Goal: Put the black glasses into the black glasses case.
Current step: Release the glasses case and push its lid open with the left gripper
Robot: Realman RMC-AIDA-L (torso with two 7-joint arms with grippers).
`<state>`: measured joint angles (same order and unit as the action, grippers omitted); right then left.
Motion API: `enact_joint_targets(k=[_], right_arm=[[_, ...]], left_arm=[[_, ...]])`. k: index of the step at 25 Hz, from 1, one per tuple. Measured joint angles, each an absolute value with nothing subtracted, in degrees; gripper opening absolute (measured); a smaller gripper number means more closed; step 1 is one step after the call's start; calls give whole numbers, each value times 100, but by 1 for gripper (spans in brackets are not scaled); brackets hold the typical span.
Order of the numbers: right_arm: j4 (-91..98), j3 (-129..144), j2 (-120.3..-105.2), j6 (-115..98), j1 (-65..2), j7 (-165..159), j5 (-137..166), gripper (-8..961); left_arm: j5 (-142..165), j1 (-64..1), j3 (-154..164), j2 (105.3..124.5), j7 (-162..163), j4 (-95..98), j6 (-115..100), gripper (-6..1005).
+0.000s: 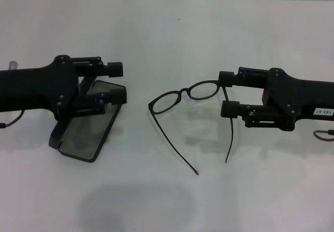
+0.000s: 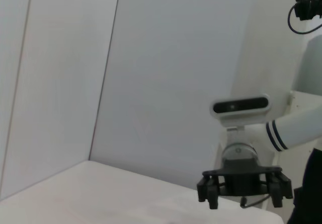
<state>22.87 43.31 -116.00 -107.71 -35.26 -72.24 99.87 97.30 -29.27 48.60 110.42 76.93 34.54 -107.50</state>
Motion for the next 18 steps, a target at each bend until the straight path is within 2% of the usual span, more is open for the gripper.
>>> enact_joint_targets(k=[13, 18], right_arm=[[2359, 4315, -11592, -10809, -3260, -7157, 9721, 710], [2420, 4294, -11532, -10724, -3068, -7043, 9485, 710]], left_arm=[[9715, -2952, 4593, 11137, 7770, 3458, -10679, 591], [9703, -3019, 4584, 11246, 9537, 4373, -10218, 586]])
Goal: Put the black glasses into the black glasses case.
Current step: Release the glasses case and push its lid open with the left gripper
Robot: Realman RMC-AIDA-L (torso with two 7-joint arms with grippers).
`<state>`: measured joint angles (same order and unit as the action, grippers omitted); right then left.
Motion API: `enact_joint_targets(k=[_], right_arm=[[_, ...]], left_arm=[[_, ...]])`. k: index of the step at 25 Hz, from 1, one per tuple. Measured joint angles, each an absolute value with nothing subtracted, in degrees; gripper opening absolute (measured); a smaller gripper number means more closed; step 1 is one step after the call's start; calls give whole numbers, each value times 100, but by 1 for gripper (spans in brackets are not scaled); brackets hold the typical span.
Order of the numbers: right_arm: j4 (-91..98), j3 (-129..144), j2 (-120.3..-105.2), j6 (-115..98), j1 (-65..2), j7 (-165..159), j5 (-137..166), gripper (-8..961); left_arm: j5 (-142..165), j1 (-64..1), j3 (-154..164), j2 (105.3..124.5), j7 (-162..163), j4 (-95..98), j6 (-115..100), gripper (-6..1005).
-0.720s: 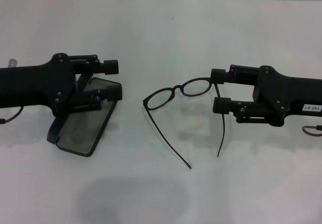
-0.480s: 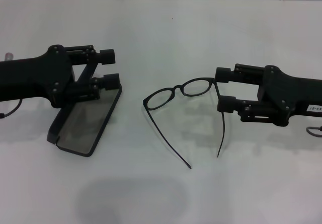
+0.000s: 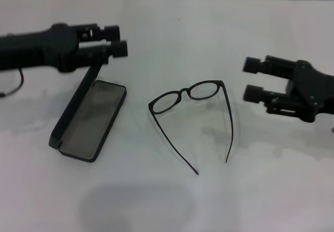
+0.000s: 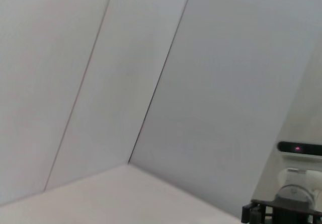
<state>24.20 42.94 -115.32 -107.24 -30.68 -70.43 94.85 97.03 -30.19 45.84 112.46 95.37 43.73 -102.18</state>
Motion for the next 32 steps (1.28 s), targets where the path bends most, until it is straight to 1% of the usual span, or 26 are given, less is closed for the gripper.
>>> enact_joint_targets(k=[1, 3, 4, 5, 6, 8, 10, 16, 21, 28, 32], right_arm=[[2433, 4281, -11512, -10701, -3020, -7031, 9442, 710], [2451, 4208, -11478, -10680, -2910, -7004, 9370, 710], [2453, 4154, -11468, -10679, -2862, -6993, 9356, 710], [2456, 4069, -11461, -10678, -2801, -6970, 9348, 710], [2456, 4013, -11457, -10679, -2763, -6957, 9347, 710], [2457, 3894, -11455, -10661, -2674, -6921, 9335, 710], [2457, 3868, -11455, -10641, -2596, -6885, 9294, 710], [2450, 3809, -11450, -10609, -2497, -6791, 9236, 710], [2441, 3806, -11451, -10606, -2478, -6782, 9231, 710], [2453, 3805, -11434, -10591, -2469, -6741, 9223, 710], [2448, 3805, -11434, -10587, -2487, -6693, 9223, 709]], left_arm=[[9770, -3019, 4620, 11284, 9964, 4754, -10173, 585], [10071, -2927, 4668, 11471, 10823, 5871, -10009, 583], [10284, -2862, 4665, 11588, 11140, 6396, -9915, 581], [10753, -2765, 4709, 11778, 11652, 7267, -9751, 580], [11286, -2689, 4826, 11919, 12114, 7989, -9609, 579], [12158, -2607, 5314, 11998, 12895, 8937, -9422, 577], [13045, -2547, 6110, 11962, 13834, 9636, -9301, 574], [15155, -2575, 7821, 11969, 15482, 10375, -9172, 551], [15958, -2629, 8619, 11978, 16138, 10289, -9107, 535], [16031, -2675, 8744, 11974, 16307, 9959, -9101, 520], [16057, -2837, 8741, 11974, 16337, 9399, -9098, 511]])
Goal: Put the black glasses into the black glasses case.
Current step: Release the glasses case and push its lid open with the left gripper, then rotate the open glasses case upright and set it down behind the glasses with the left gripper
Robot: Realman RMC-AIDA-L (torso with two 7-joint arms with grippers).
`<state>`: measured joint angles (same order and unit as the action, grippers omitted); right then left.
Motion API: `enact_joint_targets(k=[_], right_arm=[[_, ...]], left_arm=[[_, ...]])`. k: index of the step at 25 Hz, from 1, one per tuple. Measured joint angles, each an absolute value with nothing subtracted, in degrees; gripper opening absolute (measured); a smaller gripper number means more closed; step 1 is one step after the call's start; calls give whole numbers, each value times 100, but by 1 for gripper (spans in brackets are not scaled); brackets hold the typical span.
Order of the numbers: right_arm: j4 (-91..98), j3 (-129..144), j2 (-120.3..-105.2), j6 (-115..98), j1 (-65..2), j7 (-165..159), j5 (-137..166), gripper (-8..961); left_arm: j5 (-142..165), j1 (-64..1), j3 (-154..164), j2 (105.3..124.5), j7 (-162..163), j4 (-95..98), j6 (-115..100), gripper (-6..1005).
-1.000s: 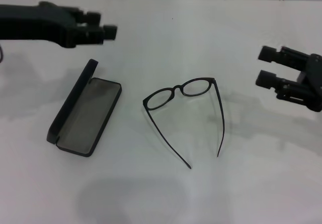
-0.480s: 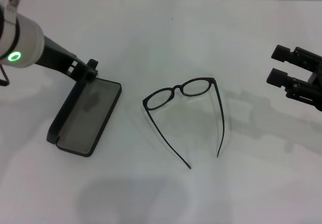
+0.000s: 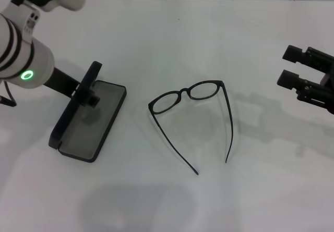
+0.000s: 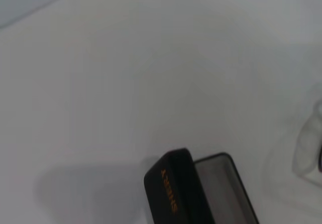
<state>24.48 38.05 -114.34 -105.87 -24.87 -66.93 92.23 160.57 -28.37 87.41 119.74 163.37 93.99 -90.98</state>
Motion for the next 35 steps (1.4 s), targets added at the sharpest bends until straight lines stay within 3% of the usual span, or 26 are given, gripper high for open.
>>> enact_joint_targets(k=[18, 24, 35], right_arm=[[2403, 3794, -11447, -10526, -2462, -6635, 9202, 709], [2392, 3788, -11473, -10526, -2442, -6629, 9201, 709], [2392, 3788, -11495, -10568, -2280, -6626, 9139, 709]], left_arm=[[16227, -3155, 8704, 11950, 16341, 8801, -9111, 473], [16240, -3156, 8731, 11944, 16304, 8804, -9135, 270], [16236, -3341, 8684, 11930, 15989, 8912, -8727, 226]])
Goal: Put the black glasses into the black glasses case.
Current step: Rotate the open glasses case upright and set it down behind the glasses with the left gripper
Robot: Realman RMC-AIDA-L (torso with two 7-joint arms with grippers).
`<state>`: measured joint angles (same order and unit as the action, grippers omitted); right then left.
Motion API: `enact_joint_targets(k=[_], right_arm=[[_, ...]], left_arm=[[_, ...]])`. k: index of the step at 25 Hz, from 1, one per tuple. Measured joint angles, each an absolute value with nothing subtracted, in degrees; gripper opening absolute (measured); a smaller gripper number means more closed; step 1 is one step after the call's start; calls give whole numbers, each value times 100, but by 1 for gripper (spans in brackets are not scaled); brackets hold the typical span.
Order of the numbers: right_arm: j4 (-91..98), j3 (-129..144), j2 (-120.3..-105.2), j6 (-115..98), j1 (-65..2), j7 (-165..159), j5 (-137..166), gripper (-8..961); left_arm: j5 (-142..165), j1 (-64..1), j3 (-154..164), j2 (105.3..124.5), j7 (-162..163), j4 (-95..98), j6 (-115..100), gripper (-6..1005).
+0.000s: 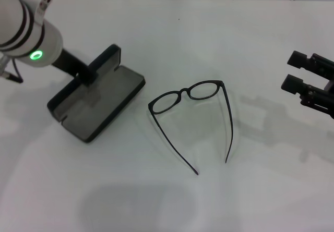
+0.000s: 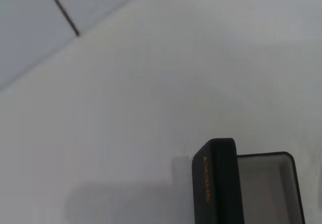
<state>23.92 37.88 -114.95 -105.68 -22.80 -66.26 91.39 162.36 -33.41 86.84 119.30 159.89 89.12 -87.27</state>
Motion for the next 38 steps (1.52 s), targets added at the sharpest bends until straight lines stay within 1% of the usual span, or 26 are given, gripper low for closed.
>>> enact_joint_targets(k=[8, 17, 22, 31, 38], right_arm=[[2391, 3787, -11504, -10608, -2108, -6627, 8995, 709], [2390, 3788, -11513, -10670, -2051, -6627, 8980, 710], [2376, 3787, -11521, -10670, -2025, -6627, 8990, 710], [2333, 3788, -11531, -10670, -2013, -6627, 9019, 710], [2302, 3788, -11531, -10661, -1982, -6627, 9000, 710]], left_arm=[[16232, -3514, 8698, 11942, 15242, 8965, -8193, 209], [16015, -3896, 9120, 11973, 13279, 8539, -7300, 209], [15965, -3918, 9614, 11975, 12715, 8369, -6748, 208], [15884, -4450, 10311, 11993, 12262, 7331, -6072, 208], [15883, -4525, 10656, 12012, 12230, 7150, -5919, 208]])
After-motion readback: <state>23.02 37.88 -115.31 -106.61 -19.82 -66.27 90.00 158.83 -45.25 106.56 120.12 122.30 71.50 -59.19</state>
